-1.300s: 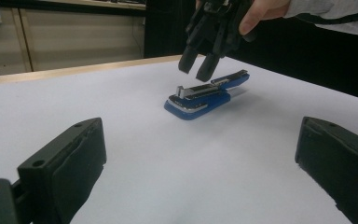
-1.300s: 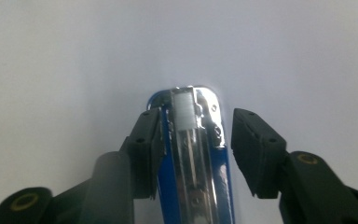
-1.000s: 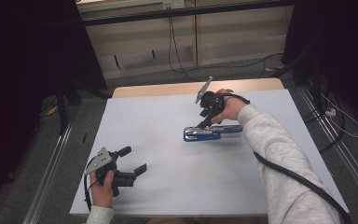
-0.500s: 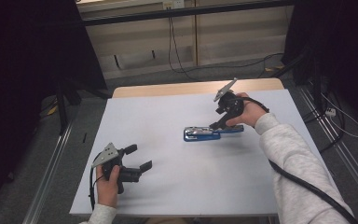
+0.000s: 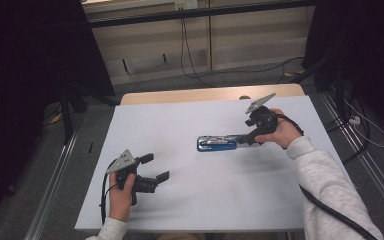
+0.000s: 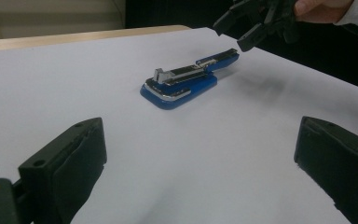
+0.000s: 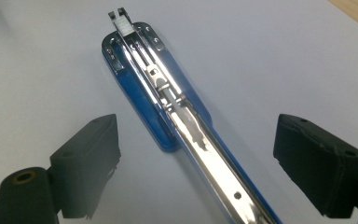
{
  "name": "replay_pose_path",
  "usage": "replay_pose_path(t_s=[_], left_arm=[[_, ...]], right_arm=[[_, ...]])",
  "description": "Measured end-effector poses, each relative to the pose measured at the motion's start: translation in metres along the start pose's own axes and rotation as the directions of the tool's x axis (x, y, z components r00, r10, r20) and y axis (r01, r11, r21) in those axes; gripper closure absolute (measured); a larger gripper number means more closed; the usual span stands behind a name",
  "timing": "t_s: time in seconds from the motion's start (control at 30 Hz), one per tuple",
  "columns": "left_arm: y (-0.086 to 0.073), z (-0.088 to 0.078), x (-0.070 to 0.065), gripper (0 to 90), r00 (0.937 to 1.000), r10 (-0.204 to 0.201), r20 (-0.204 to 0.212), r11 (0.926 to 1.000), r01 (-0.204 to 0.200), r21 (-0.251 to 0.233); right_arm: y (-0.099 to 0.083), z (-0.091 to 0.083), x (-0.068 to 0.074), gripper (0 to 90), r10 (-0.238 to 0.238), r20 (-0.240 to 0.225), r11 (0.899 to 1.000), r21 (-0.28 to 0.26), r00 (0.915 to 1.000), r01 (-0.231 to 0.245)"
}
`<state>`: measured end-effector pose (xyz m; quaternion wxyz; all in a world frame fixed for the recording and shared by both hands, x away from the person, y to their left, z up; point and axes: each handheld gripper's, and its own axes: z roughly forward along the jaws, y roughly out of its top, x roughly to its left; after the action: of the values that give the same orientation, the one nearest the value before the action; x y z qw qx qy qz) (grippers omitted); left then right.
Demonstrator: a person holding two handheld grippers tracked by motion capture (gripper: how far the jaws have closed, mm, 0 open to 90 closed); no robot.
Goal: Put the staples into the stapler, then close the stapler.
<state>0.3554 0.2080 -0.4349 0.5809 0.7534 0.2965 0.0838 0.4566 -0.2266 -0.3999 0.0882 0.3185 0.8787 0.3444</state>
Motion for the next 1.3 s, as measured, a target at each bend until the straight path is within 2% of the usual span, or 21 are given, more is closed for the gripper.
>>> replay_pose_path(t_s=[0.03, 0.13, 0.2, 0.27, 0.33, 0.47, 0.6, 0.63, 0.7, 0.77, 0.87, 0.9, 0.93, 0.97, 1.0, 1.03, 1.1, 1.17, 1.2, 1.23, 1.3], left_arm=[[0.0, 0.001, 0.0, 2.3, 1.0, 0.0, 0.0, 1.0, 0.0, 0.002], [0.001, 0.003, 0.001, 2.4, 1.0, -0.002, 0.006, 1.0, 0.001, 0.008], [0.002, 0.005, 0.002, 2.4, 0.9999, -0.001, 0.01, 0.9999, 0.0, 0.013], [0.003, 0.008, 0.002, 2.3, 0.9999, -0.009, 0.014, 0.9999, 0.009, 0.014], [0.005, 0.012, 0.001, 2.4, 0.9999, -0.002, 0.016, 0.9996, 0.001, 0.027], [0.008, 0.018, 0.0, 2.5, 0.9998, 0.009, 0.018, 0.9995, -0.01, 0.03], [0.013, 0.025, 0.0, 2.6, 0.9993, 0.016, 0.034, 0.999, -0.017, 0.04], [0.015, 0.028, 0.0, 2.6, 0.9993, 0.015, 0.034, 0.9989, -0.017, 0.043], [0.017, 0.03, 0.001, 2.6, 0.9992, 0.011, 0.037, 0.999, -0.013, 0.043], [0.019, 0.036, 0.002, 2.7, 0.9998, 0.005, 0.02, 0.9993, -0.006, 0.036], [0.02, 0.041, 0.003, 2.7, 0.9999, 0.016, 0.005, 0.998, -0.016, 0.06], [0.022, 0.046, 0.002, 2.9, 0.9997, 0.02, -0.012, 0.9977, -0.019, 0.065], [0.022, 0.046, 0.002, 3.1, 0.9997, 0.02, -0.012, 0.9977, -0.019, 0.065], [0.023, 0.049, 0.002, 3.3, 0.9995, 0.028, -0.014, 0.9972, -0.027, 0.07], [0.024, 0.052, 0.002, 3.3, 0.9993, 0.031, -0.021, 0.997, -0.029, 0.072], [0.024, 0.055, 0.002, 4.8, 0.9989, 0.026, -0.039, 0.9973, -0.023, 0.07], [0.026, 0.061, 0.004, 5.6, 0.9989, 0.013, -0.046, 0.9961, -0.009, 0.087], [0.028, 0.069, 0.004, 5.7, 0.997, 0.009, -0.077, 0.994, -0.001, 0.109], [0.028, 0.072, 0.005, 6.1, 0.9975, 0.003, -0.071, 0.9928, 0.006, 0.12], [0.029, 0.075, 0.006, 6.1, 0.9976, 0.003, -0.069, 0.9926, 0.005, 0.122], [0.028, 0.081, 0.008, 9.1, 0.9971, 0.013, -0.074, 0.9916, -0.003, 0.129]], right_arm=[[-0.006, -0.002, 0.0, 14.1, 0.015, 0.014, 1.0, -0.006, 0.9998, -0.015], [-0.012, -0.004, 0.0, 13.3, 0.022, 0.02, 1.0, -0.008, 0.9996, -0.022], [-0.021, -0.009, 0.003, 12.3, 0.043, 0.02, 0.998, -0.037, 0.9989, -0.042], [-0.024, -0.011, 0.004, 12.3, 0.046, 0.031, 0.998, -0.041, 0.9984, -0.045], [-0.033, -0.015, 0.007, 11.8, 0.051, 0.062, 0.998, -0.045, 0.9968, -0.048], [-0.041, -0.017, 0.01, 11.6, 0.069, 0.054, 0.996, -0.067, 0.9961, -0.065], [-0.051, -0.021, 0.013, 11.5, 0.073, 0.076, 0.995, -0.072, 0.9945, -0.067], [-0.059, -0.024, 0.013, 11.3, 0.099, 0.074, 0.991, -0.096, 0.9924, -0.091], [-0.064, -0.026, 0.013, 10.9, 0.113, 0.084, 0.99, -0.097, 0.99, -0.105], [-0.068, -0.028, 0.013, 10.9, 0.121, 0.093, 0.99, -0.091, 0.9883, -0.112], [-0.072, -0.031, 0.013, 11.3, 0.129, 0.093, 0.987, -0.105, 0.9873, -0.119], [-0.076, -0.033, 0.011, 11.6, 0.139, 0.105, 0.986, -0.106, 0.9847, -0.128], [-0.076, -0.033, 0.011, 11.6, 0.139, 0.105, 0.986, -0.106, 0.9847, -0.128], [-0.08, -0.035, 0.009, 11.6, 0.164, 0.125, 0.982, -0.113, 0.9786, -0.15], [-0.08, -0.035, 0.009, 11.6, 0.164, 0.125, 0.982, -0.113, 0.9786, -0.15], [-0.083, -0.036, 0.008, 12.7, 0.179, 0.135, 0.979, -0.12, 0.9744, -0.164], [-0.083, -0.037, 0.008, 14.5, 0.182, 0.143, 0.979, -0.12, 0.9728, -0.165], [-0.085, -0.038, 0.007, 18.2, 0.179, 0.161, 0.979, -0.124, 0.9707, -0.16], [-0.087, -0.038, 0.006, 25.5, 0.197, 0.164, 0.977, -0.12, 0.9665, -0.179], [-0.087, -0.038, 0.006, 25.5, 0.197, 0.164, 0.977, -0.12, 0.9665, -0.179], [-0.089, -0.037, 0.007, 35.3, 0.206, 0.183, 0.977, -0.098, 0.9612, -0.191]])
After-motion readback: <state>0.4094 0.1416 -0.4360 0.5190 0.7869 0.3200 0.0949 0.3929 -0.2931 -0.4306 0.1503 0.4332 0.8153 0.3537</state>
